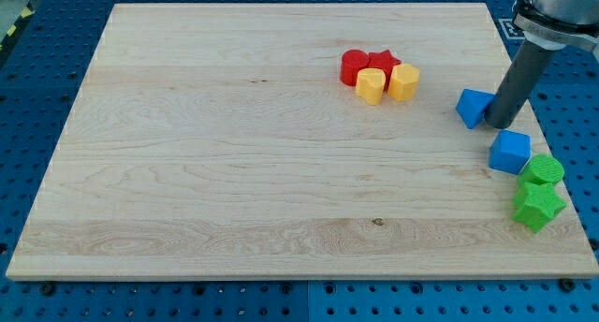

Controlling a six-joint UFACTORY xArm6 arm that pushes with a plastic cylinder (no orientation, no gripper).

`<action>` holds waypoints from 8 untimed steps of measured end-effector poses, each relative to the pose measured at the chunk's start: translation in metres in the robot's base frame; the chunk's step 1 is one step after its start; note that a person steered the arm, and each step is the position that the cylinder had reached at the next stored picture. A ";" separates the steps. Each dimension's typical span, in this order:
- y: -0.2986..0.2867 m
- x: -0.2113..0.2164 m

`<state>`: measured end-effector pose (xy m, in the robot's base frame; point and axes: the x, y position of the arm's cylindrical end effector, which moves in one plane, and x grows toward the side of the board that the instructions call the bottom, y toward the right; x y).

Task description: Move the blue triangle below the yellow hexagon

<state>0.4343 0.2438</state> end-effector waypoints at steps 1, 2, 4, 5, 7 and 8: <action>0.003 -0.001; 0.030 -0.010; 0.029 -0.010; 0.015 -0.010; -0.013 -0.010; -0.005 -0.013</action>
<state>0.4208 0.2391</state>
